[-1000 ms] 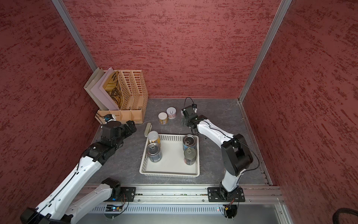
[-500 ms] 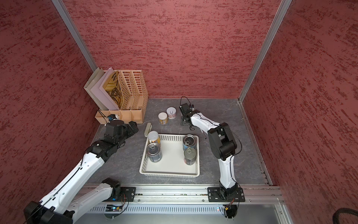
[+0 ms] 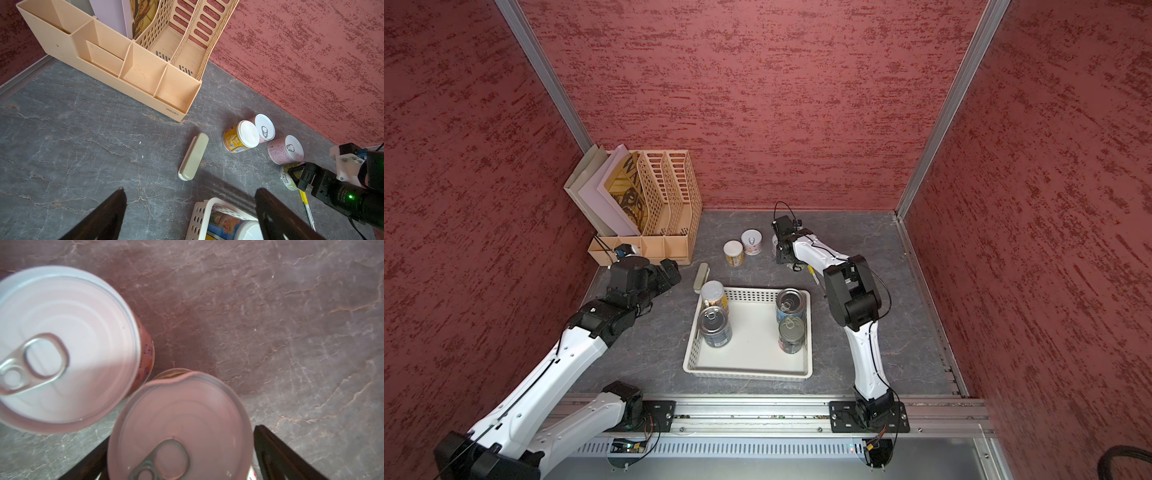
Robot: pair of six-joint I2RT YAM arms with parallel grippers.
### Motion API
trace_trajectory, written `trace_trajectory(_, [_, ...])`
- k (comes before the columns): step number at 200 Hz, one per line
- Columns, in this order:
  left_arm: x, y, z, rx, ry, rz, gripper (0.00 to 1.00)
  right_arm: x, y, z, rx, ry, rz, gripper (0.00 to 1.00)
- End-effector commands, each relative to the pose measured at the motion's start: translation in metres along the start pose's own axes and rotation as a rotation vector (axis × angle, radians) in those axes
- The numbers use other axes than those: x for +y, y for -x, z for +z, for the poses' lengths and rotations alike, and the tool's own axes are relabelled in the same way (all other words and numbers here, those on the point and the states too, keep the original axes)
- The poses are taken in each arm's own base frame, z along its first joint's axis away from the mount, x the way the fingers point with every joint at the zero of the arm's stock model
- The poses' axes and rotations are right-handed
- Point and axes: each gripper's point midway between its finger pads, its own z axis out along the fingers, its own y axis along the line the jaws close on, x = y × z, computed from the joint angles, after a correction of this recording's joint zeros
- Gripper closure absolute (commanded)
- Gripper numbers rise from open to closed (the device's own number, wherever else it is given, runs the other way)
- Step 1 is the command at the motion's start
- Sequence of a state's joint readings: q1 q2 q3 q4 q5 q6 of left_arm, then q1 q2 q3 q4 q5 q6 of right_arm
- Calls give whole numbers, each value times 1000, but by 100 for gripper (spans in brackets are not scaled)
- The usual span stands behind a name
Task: Put the canned food in the basket
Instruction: Pick up the canned food from the center of the board.
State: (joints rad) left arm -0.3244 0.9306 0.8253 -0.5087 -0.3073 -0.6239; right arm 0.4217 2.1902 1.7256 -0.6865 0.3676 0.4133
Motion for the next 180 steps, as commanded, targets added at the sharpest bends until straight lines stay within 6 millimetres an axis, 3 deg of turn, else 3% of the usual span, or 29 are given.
trace_trajectory(1, [-5, 8, -4, -10, -15, -12, 0, -5, 10, 1, -20, -26, -10, 7])
trace_trajectory(64, [-6, 8, -4, -7, -19, -11, 0, -19, 12, 3, -24, -69, -5, 25])
trace_trajectory(180, [-7, 7, -3, 1, -22, -12, 0, -57, 13, 12, -1, -124, 62, 36])
